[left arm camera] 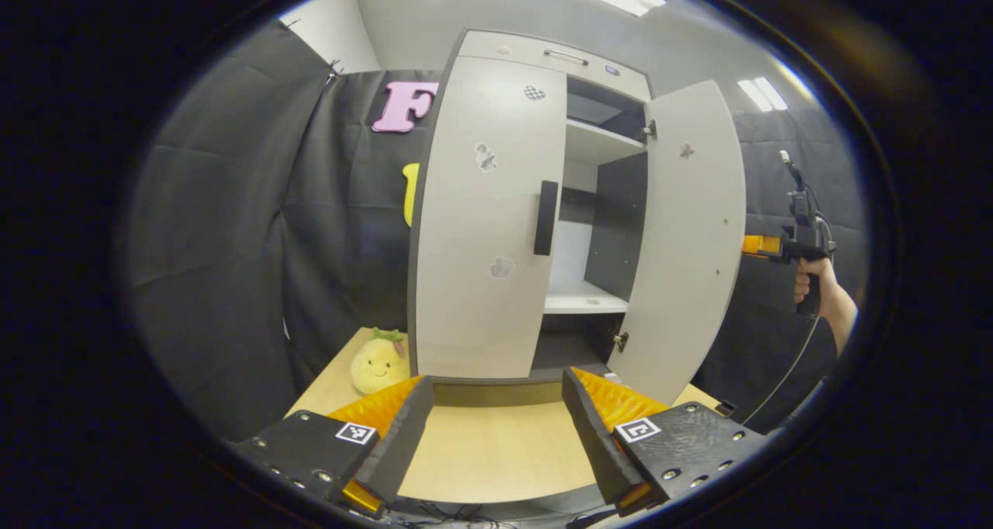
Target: Open the right door of the double-door shoe cabinet with the right hand, and open the left door with the left hand.
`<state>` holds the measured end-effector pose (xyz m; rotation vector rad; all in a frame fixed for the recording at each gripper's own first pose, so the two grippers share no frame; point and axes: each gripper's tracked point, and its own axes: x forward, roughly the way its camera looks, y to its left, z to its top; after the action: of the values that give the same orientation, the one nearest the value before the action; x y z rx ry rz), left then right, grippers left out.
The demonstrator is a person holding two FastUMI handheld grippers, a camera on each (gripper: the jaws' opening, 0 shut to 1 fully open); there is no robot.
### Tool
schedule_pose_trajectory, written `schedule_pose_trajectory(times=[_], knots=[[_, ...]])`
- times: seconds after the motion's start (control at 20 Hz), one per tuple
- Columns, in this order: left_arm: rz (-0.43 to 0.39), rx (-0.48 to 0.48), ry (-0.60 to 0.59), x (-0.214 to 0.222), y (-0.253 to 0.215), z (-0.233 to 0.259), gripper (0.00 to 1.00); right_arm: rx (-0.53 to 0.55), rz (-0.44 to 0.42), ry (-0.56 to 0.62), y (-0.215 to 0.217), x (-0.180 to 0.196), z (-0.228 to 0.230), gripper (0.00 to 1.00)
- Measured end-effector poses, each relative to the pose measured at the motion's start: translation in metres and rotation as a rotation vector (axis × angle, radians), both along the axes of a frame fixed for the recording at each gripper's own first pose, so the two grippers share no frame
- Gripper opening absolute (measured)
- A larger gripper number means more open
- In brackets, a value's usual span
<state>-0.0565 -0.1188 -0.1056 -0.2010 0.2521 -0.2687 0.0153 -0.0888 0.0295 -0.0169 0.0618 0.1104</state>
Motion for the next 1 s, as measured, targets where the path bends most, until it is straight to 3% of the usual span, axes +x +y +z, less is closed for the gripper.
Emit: schedule_pose_trajectory(times=[0.6,1.0], knots=[[-0.008,-0.053,0.017,0.009,0.007,-0.007,0.95,0.093,0.004,0.005,-0.005,-0.02,-0.011,0.02],[-0.025,-0.053,0.026,0.027,0.006,-0.019,0.95,0.117,-0.178,0.047,-0.071,-0.05,-0.037,0.02]])
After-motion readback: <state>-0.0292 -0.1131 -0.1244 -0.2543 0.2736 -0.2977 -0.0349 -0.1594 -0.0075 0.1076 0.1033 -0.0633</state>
